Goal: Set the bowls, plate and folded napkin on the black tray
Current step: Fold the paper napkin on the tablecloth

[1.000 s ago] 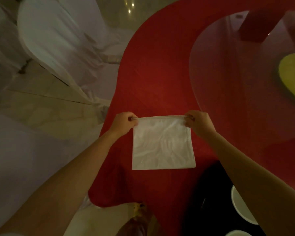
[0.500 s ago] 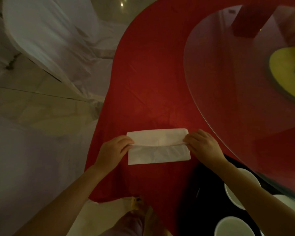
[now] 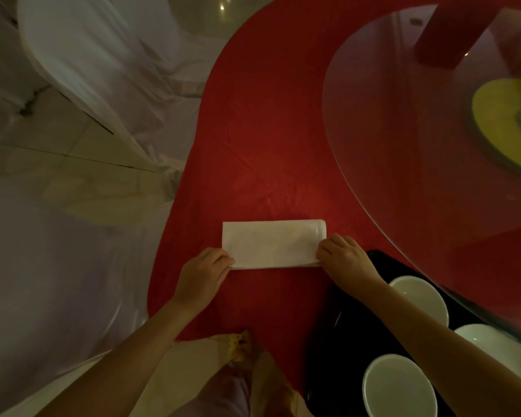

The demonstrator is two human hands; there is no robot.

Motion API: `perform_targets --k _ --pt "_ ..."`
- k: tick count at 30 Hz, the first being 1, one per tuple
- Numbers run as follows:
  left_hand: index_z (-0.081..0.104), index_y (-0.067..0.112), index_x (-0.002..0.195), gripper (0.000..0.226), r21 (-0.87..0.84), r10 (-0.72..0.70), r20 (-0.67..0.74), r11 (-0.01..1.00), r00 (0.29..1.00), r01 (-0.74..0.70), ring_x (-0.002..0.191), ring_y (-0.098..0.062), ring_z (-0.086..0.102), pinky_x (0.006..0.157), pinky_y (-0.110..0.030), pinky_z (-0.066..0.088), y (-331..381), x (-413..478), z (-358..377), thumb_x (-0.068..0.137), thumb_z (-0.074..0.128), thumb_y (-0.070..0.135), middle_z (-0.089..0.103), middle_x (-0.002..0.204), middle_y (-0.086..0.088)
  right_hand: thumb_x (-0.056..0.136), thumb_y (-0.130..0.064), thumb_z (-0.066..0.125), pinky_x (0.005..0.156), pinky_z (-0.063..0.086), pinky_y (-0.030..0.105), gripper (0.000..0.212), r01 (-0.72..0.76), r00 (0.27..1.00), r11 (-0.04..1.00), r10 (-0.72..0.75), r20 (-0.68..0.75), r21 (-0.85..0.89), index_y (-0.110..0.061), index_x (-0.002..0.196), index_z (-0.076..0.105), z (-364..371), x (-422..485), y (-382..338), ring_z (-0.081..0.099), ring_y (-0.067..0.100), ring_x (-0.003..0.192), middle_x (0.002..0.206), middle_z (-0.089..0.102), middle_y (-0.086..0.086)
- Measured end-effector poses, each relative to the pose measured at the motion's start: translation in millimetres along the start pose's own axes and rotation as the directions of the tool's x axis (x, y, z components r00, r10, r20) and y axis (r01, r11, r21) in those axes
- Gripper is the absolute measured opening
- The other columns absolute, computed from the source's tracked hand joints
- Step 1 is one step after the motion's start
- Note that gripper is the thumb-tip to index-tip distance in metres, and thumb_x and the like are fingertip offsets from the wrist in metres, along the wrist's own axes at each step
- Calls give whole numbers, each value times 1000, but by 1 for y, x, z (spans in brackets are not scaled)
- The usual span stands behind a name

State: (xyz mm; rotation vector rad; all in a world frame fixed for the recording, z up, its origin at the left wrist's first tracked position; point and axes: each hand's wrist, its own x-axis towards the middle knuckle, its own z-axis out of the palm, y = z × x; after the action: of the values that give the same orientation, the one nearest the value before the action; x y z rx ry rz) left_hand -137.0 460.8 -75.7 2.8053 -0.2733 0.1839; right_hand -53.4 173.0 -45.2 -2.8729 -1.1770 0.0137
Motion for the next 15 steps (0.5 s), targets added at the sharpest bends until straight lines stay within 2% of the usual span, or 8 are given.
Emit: perform_targets --k 5,11,13,15 --pt "71 9 82 18 0 -29 -9 1000 1000 29 76 -21 66 54 -30 56 5 -2 5 81 54 15 69 82 -3 64 -3 73 59 51 34 14 -35 999 999 35 12 -9 -14 67 64 5 -2 -2 61 21 66 72 66 0" --pt "71 10 85 10 -4 -30 -18 1000 999 30 74 -21 65 54 -30 55 6 -13 11 81 63 14 67 80 -3 66 -4 74 66 51 34 13 -102 994 995 102 45 -11 -13 71 66 5 -4 0 61 22 71 75 67 1" --pt "70 11 85 10 -9 -55 1 998 998 55 76 -21 63 57 -33 55 8 -12 12 75 73 10 66 81 -3 74 -6 67 76 48 34 8 -138 985 990 138 102 -6 -12 79 66 3 -3 -2 60 23 82 86 66 2" --pt "68 13 88 13 -12 -84 1 996 996 84 83 -22 61 69 -36 53 9 -10 11 77 69 20 64 87 -3 80 -11 55 92 39 34 15 -224 959 974 212 187 43 -11 93 63 1 -3 -6 53 24 100 101 61 2"
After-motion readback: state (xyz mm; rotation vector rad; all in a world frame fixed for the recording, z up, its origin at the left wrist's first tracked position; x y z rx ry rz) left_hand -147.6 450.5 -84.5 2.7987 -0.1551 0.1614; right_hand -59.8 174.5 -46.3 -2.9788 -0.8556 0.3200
